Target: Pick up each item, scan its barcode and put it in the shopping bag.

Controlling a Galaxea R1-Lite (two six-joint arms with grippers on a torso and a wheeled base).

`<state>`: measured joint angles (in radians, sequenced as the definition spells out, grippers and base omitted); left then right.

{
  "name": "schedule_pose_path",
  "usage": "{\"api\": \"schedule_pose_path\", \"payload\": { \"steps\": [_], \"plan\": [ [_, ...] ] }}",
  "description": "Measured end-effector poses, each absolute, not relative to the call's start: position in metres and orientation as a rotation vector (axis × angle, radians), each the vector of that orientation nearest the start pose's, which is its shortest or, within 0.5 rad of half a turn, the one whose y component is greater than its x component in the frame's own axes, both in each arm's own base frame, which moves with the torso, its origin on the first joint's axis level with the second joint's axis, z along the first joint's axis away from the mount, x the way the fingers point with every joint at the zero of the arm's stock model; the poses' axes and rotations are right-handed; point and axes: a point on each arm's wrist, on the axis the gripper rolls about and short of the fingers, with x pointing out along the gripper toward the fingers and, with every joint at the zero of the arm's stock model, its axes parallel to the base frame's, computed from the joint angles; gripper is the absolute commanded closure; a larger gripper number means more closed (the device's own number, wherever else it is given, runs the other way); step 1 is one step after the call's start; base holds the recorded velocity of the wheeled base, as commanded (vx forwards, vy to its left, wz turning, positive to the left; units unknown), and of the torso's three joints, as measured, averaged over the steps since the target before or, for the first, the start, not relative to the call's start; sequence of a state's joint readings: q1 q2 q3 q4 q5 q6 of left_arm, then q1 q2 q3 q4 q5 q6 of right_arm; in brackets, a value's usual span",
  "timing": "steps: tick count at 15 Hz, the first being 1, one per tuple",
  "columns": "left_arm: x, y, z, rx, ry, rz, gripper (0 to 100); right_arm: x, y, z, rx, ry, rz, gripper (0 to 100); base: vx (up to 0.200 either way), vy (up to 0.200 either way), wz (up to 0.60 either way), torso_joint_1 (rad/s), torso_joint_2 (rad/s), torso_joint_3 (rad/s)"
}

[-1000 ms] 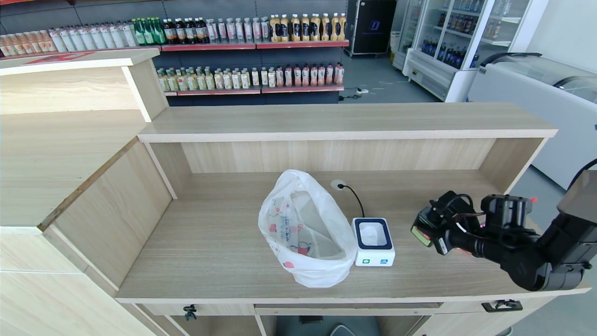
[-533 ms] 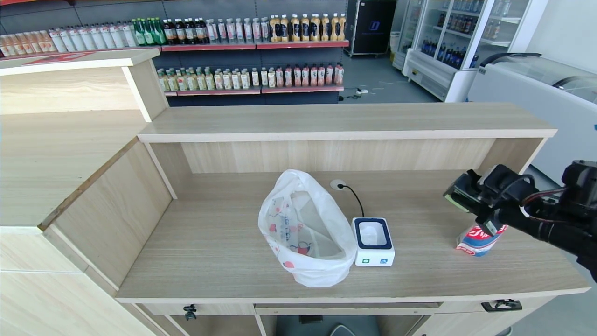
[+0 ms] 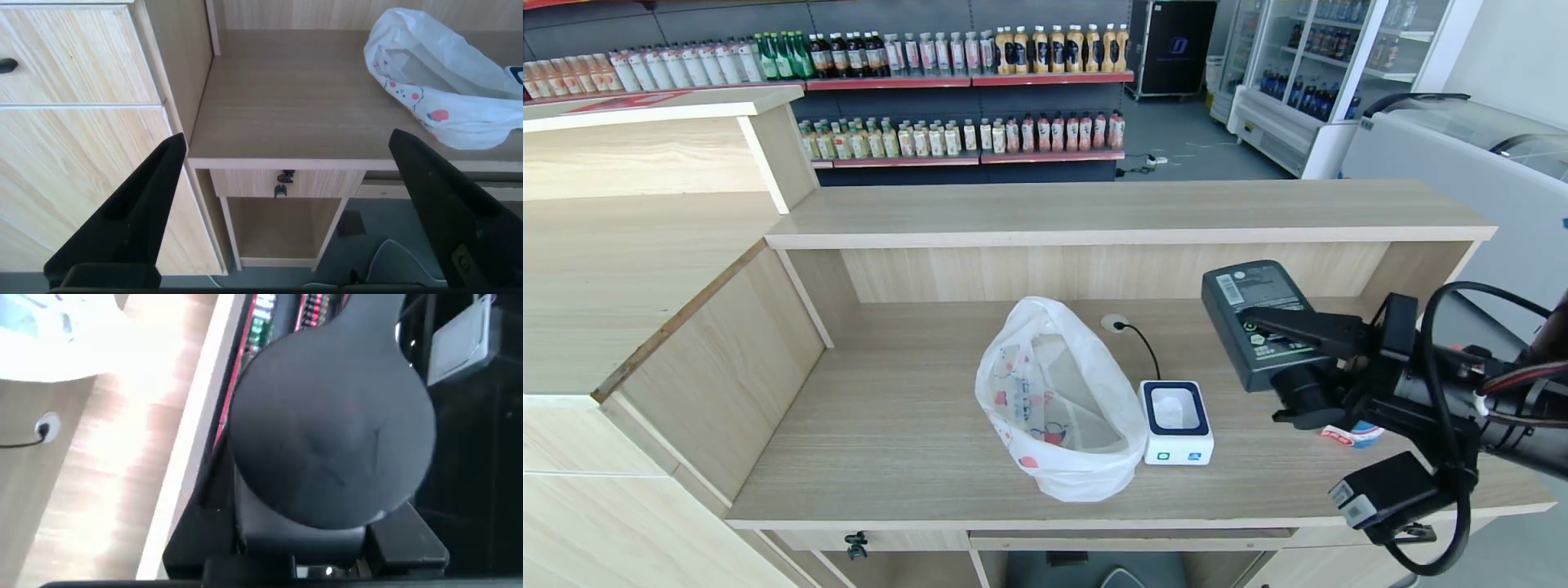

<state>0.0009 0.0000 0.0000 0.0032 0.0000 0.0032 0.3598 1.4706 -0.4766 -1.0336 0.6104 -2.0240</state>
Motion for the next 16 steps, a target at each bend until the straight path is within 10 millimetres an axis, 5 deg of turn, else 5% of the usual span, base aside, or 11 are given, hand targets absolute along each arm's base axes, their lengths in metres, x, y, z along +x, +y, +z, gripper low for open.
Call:
{"api": "schedule_pose_path", "payload": {
  "steps": [3,6,16],
  "plan": [
    [-0.023,0.0,0.075,0.003,0.003,0.001,0,0.187,0.148,0.205,-1.843,-1.34,0.51,100,0.0,0.0,0.0,0.0,0.0,0.0],
    [-0.023,0.0,0.075,0.003,0.003,0.002,0,0.175,0.174,0.22,-1.773,-1.604,0.174,100,0.0,0.0,0.0,0.0,0.0,0.0],
    [-0.023,0.0,0.075,0.003,0.003,0.001,0,0.156,0.21,0.185,-1.704,-1.735,0.491,100,0.0,0.0,0.0,0.0,0.0,0.0]
  ]
}}
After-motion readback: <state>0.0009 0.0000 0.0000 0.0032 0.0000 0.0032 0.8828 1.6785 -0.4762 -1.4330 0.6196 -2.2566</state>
